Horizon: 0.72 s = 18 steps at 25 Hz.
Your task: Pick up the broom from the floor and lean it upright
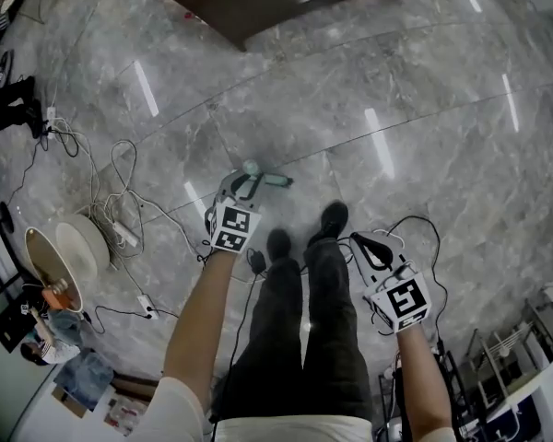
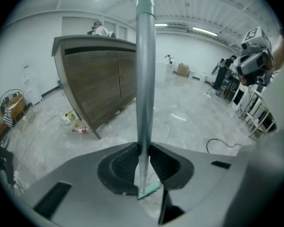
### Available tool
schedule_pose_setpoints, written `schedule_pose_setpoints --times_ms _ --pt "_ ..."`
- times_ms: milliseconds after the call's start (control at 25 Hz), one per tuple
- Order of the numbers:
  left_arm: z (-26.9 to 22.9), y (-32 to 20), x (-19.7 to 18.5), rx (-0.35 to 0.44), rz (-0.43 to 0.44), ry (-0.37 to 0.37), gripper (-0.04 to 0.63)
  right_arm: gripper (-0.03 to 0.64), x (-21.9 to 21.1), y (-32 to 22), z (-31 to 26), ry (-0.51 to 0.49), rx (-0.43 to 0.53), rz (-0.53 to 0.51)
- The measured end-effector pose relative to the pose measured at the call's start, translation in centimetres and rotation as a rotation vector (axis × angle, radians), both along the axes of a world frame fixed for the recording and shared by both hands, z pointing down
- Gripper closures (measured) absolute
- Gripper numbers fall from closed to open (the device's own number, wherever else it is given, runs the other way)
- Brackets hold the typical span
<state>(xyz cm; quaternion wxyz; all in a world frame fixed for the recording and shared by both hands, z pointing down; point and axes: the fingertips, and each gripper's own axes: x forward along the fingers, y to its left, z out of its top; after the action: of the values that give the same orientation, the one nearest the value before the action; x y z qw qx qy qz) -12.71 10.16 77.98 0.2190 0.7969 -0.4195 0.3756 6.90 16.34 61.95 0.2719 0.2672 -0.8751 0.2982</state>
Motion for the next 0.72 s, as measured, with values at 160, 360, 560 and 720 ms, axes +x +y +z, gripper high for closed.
schedule_pose_setpoints --times_ms 160,360,560,720 --pt "-5.2 -1.6 -0.2 0.018 -0.038 0.008 0.526 0.617 0.2 -1.1 -4.3 -0.024 -0.007 0.012" --pt "-13.4 -3.4 0.9 0.038 -0.071 0.003 0.526 0.617 1.7 -3.4 -12.5 -0.040 0.024 0.004" --pt "-22.4 -5.1 2.2 0.069 -0.083 0.012 0.526 0.617 4.0 -6.8 -21.0 -0.066 0.086 0.052" --pt "-28.0 -7.0 2.8 0.083 -0.131 0.016 0.526 0.617 5.7 -9.0 -26.2 -0.086 0.124 0.062"
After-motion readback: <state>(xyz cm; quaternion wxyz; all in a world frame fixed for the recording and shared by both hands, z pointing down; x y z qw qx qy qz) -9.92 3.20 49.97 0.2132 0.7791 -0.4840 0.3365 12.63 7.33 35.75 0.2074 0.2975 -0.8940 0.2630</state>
